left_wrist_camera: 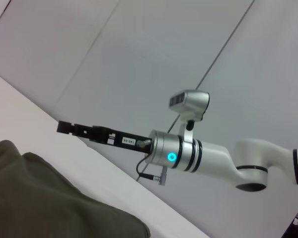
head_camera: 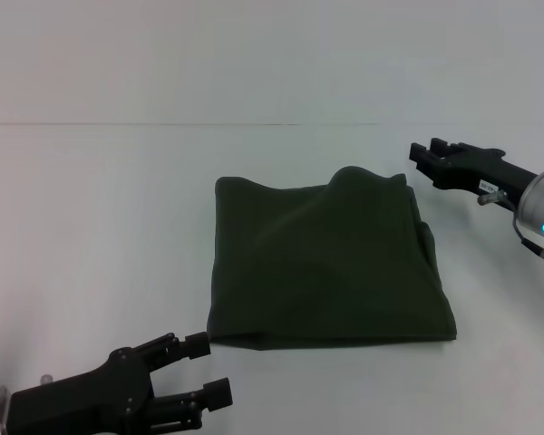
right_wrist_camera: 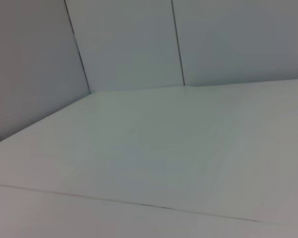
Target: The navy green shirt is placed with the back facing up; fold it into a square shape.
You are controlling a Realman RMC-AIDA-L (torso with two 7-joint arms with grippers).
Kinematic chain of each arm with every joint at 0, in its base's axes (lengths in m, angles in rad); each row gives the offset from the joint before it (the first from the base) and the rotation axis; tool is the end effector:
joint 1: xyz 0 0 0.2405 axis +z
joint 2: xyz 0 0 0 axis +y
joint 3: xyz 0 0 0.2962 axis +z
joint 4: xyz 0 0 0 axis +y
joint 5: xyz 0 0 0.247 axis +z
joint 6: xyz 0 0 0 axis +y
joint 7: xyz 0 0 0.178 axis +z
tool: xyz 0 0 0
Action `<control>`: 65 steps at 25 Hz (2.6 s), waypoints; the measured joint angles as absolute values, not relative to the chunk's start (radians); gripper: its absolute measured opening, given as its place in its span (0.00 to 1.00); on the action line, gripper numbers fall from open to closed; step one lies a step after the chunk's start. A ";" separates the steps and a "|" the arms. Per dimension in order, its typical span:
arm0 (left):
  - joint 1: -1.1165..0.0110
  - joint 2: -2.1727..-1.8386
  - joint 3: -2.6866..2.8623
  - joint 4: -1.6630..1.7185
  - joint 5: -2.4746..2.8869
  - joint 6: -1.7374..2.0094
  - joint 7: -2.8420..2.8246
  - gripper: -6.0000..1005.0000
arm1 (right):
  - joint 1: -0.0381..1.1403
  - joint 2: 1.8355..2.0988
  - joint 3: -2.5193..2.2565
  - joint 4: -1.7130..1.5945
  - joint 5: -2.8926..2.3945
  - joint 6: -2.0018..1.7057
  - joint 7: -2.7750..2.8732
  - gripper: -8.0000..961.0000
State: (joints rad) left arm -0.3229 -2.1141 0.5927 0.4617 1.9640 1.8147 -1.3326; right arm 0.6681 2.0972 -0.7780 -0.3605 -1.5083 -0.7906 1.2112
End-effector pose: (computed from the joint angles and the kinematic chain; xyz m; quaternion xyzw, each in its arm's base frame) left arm -0.3342 0.2700 -0.0761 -0.8666 -0.3266 -0.3752 0.0409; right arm 0.3235 0.4939 -0.0731 -0.8168 0.3468 0.2394 0.3940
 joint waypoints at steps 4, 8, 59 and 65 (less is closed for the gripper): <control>-0.324 -2.115 0.577 0.462 1.956 1.811 -1.353 0.93 | 0.635 2.094 -0.750 -0.362 -1.474 -0.815 1.248 0.36; -0.325 -2.120 0.523 0.462 1.944 1.804 -1.358 0.93 | 0.582 2.087 -0.749 -0.377 -1.446 -0.964 1.248 0.49; -0.236 -2.118 0.542 0.497 2.006 1.638 -1.033 0.93 | 0.253 2.092 -0.752 -0.315 -1.717 -1.451 0.776 0.95; -0.236 -2.119 0.541 0.497 2.003 1.644 -1.033 0.93 | 0.258 2.092 -0.752 -0.312 -1.717 -1.451 0.776 0.95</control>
State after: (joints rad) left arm -0.2362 -2.1194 0.5414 0.4970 2.0028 1.6440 -1.0327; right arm 0.2581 2.0923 -0.7516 -0.3122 -1.7166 -1.4506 0.7761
